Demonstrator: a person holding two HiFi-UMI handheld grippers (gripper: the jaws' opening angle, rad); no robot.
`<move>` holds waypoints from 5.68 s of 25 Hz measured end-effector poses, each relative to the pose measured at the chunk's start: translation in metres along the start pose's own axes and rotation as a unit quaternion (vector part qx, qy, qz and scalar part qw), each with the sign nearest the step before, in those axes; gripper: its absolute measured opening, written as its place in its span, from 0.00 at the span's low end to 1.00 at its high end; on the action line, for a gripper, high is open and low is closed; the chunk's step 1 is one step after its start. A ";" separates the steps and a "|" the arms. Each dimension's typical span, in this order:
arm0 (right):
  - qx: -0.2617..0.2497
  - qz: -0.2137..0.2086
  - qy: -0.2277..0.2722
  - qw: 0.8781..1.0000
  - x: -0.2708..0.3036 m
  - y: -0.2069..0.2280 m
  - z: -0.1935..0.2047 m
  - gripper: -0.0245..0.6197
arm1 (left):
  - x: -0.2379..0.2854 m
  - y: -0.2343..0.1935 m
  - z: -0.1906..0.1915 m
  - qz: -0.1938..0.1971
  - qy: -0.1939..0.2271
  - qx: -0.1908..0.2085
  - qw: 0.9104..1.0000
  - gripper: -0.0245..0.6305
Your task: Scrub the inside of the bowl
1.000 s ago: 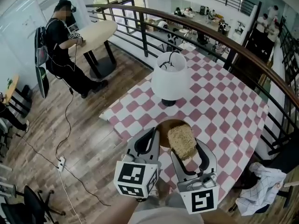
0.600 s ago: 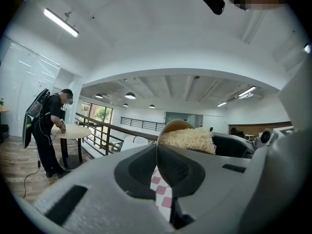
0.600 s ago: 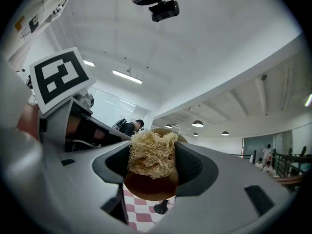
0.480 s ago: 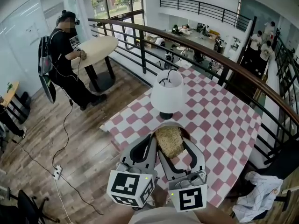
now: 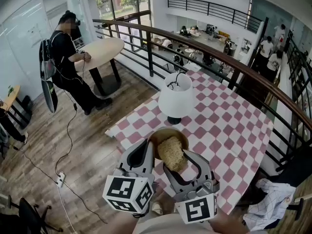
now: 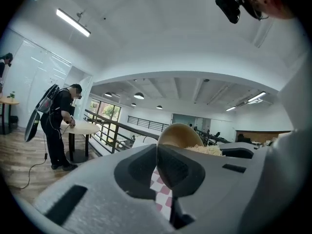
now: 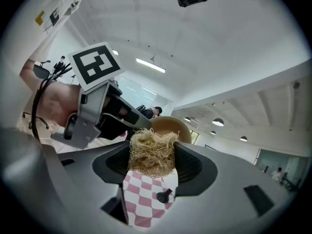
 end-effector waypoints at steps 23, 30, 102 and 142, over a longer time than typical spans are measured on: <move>0.031 0.045 0.005 0.998 -0.013 0.022 -0.011 0.42 | 0.001 0.044 0.016 0.051 -0.021 0.010 0.998 0.07; 0.034 -0.043 -0.034 0.998 -0.007 0.000 -0.002 0.42 | 0.001 0.023 0.014 0.020 -0.018 0.018 0.999 0.07; 0.181 -0.081 0.085 0.977 -0.026 0.076 -0.027 0.42 | 0.001 0.028 0.040 0.064 -0.052 0.117 0.990 0.06; 0.218 -0.087 -0.071 0.969 -0.027 0.055 0.067 0.42 | 0.000 -0.011 0.036 0.065 -0.023 -0.070 0.995 0.06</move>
Point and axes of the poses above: the fingertips, and each gripper's own axes: x forward along the fingers, y to its right, z out of its underside, the point moved 4 cm from there along -x, backward along the fingers, and after that the axes turned 1 degree about -x, right-handed, at the moved point
